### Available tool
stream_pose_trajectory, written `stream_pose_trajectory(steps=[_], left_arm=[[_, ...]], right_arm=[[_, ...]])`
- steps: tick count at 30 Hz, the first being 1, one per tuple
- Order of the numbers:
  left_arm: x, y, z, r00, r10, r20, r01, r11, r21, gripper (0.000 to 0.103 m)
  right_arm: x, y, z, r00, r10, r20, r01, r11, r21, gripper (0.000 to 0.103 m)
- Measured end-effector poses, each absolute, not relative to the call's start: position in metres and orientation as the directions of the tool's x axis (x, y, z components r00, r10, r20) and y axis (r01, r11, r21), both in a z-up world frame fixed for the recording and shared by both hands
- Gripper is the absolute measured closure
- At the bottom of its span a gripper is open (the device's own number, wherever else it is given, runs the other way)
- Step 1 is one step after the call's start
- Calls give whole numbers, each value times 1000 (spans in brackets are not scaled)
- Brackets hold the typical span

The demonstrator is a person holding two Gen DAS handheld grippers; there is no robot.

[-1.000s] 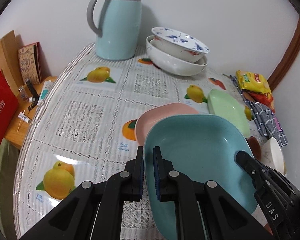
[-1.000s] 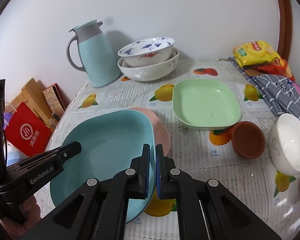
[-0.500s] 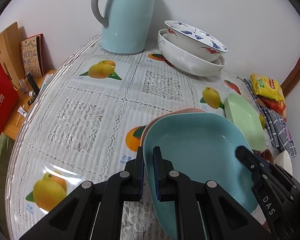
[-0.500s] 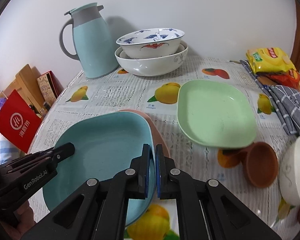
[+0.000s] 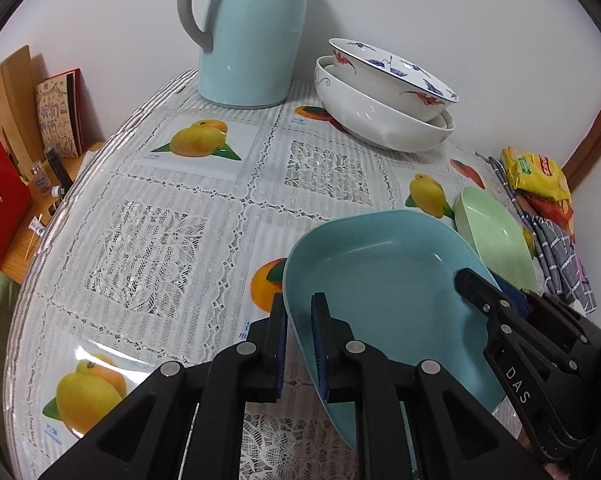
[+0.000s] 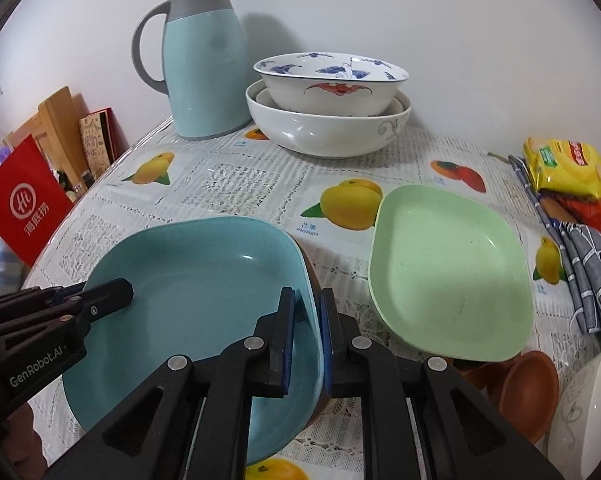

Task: Organize plates and bowls

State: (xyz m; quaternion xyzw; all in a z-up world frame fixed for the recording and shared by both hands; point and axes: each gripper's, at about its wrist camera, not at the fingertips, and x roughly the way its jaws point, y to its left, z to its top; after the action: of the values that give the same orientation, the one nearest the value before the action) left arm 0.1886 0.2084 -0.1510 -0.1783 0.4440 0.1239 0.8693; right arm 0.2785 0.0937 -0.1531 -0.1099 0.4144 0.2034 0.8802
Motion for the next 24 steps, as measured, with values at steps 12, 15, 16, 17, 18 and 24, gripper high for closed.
stream_pose_trajectory(steps=[12,15,16,17,18,24], left_arm=[[175,199,-123,590,103,-801,-354,924,-142,62],[170,193,-111,609,114,-785,-349,928,-135,58],[170,190,-107,612,103,-784,-339,930,-143,58],[170,187,-105,615,97,-783,-333,932,-146,58],[170,183,-103,618,97,-780,-328,934,-144,57],[169,154,-84,660,89,-746,-287,947,-141,57]], right_arm=[[259,67,-108,663,273,-697,-425,904,-50,43],[256,42,-93,693,259,-673,-379,925,-35,38],[255,36,-90,698,253,-670,-368,929,-32,36],[254,29,-86,704,245,-667,-353,935,-30,35],[252,20,-82,711,233,-663,-336,941,-29,35],[247,-22,-67,721,182,-669,-245,969,-1,35]])
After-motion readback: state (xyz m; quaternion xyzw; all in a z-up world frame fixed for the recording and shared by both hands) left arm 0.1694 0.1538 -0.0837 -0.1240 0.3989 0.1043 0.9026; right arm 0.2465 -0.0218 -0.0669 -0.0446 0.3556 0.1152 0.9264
